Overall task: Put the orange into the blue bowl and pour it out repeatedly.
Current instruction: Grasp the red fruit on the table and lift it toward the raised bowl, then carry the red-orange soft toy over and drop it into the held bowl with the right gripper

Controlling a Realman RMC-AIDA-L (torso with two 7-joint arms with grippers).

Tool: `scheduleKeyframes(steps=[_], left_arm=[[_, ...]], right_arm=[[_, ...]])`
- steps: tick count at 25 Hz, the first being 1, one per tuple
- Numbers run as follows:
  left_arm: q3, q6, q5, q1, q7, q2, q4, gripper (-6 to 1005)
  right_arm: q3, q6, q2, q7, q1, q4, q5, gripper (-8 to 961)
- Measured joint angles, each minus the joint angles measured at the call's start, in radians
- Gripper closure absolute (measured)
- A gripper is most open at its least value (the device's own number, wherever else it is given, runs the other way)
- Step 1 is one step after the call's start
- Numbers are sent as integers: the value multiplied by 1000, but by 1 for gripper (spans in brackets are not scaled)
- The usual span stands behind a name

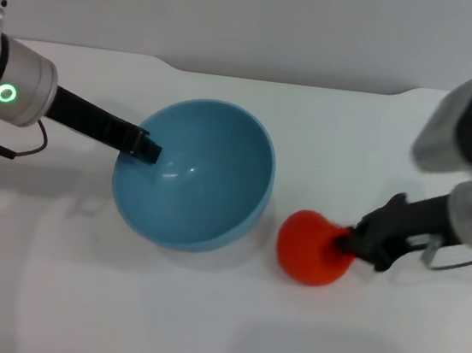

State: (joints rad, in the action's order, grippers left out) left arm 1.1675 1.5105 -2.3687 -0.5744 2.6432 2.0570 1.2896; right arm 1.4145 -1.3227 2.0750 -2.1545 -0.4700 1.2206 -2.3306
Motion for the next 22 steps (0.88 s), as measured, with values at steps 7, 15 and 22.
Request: scheduleKeyframes(steps=[7,15,22], left_arm=[[116,-82,-1,-35,2,3,-78,1001],[326,-145,7,-139,49,15,-200,1001],[506,-230,13,-189,126,20,-210,1001]], right_arm=[[-233,-167,-5,29,22,117,12,920],[-377,-358,-6,45,20,265,14,922],[-376,-484,-1,45,10,386,71,924]])
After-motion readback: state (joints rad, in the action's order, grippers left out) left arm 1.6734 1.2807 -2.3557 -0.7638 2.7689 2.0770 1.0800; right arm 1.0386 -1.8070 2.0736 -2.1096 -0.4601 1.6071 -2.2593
